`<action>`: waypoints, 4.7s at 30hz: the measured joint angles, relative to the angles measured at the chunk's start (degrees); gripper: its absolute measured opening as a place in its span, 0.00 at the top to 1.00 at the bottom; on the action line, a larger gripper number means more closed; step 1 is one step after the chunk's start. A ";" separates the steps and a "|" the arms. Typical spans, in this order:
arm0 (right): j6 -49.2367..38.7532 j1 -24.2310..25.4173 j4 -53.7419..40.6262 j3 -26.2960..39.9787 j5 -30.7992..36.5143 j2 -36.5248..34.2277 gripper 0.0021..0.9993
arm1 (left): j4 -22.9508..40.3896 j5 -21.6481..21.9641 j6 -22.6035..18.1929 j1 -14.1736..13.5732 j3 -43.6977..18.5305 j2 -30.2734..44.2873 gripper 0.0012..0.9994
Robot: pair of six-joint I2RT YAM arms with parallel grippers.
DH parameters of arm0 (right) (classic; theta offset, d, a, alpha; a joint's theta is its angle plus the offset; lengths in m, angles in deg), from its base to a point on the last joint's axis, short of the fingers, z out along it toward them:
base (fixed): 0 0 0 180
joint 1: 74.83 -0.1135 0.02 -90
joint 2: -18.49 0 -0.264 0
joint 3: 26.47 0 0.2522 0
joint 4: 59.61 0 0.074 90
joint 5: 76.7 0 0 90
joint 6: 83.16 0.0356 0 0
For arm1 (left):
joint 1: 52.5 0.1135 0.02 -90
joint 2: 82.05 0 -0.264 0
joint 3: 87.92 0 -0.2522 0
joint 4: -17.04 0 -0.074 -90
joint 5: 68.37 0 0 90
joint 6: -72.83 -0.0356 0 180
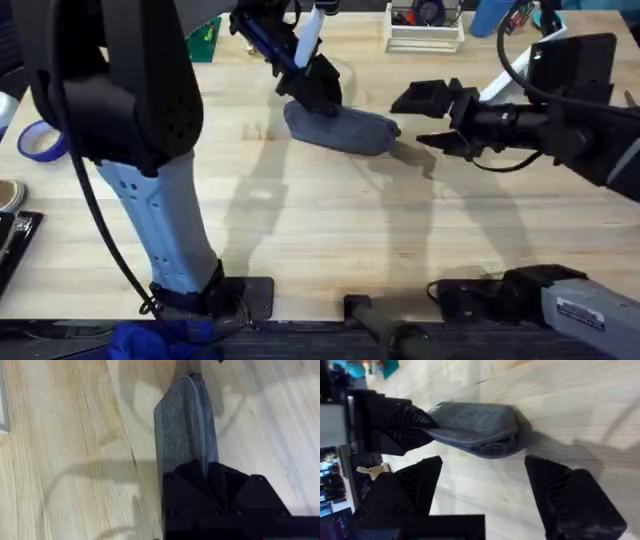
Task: Unzip the bag, pick up the pens from the table one at a time and place them inside, then zip the bag closed.
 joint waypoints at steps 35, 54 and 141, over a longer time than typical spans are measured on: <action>6.09 -5.27 11.28 -1.02 0.18 -7.96 0.00 | 0.00 0.05 0.00 0.00 0.00 0.00 0.96; 6.38 -5.48 11.78 -1.02 1.17 -7.96 0.12 | 0.00 0.05 0.00 0.00 0.00 0.00 0.96; 2.28 1.55 -0.03 -3.05 4.18 -6.21 0.97 | -3.61 -1.72 4.07 0.00 0.22 0.00 0.96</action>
